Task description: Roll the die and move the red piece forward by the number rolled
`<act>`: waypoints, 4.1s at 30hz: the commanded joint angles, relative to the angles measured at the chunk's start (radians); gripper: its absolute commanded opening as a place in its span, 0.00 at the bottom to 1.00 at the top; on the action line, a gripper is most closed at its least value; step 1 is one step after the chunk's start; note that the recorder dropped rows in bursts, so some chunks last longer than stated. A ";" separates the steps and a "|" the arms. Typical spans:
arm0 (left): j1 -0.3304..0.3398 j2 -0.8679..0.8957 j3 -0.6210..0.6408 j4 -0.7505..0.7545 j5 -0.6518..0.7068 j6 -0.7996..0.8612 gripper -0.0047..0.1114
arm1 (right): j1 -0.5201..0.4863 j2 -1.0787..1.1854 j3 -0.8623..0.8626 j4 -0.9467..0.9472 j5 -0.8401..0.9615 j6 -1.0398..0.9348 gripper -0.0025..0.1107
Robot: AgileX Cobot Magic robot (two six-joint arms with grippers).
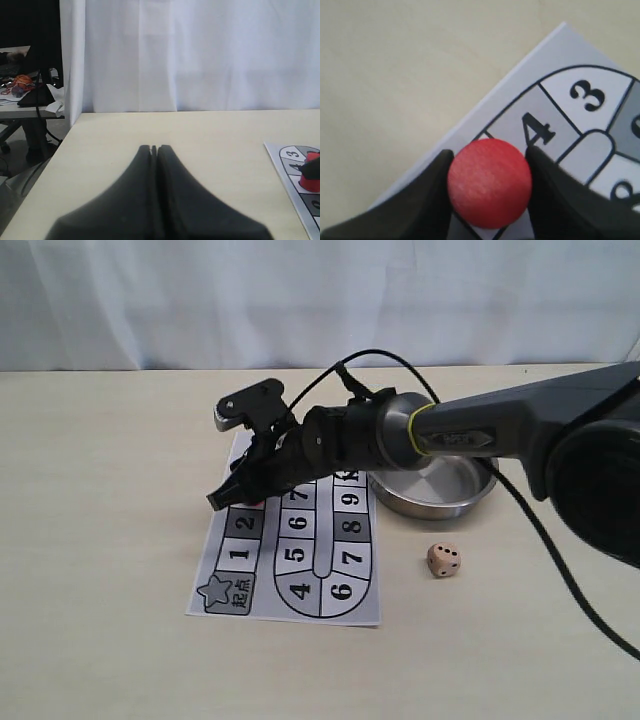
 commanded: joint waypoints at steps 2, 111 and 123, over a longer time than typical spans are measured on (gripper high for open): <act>0.000 -0.001 -0.005 -0.001 -0.012 -0.002 0.04 | -0.005 0.027 -0.009 -0.001 0.035 0.001 0.13; 0.000 -0.001 -0.005 -0.001 -0.014 -0.002 0.04 | -0.604 -2.296 0.888 -0.348 0.445 0.348 0.06; 0.000 -0.001 -0.005 -0.001 -0.014 -0.002 0.04 | -0.604 -2.296 1.042 -0.344 0.324 0.348 0.06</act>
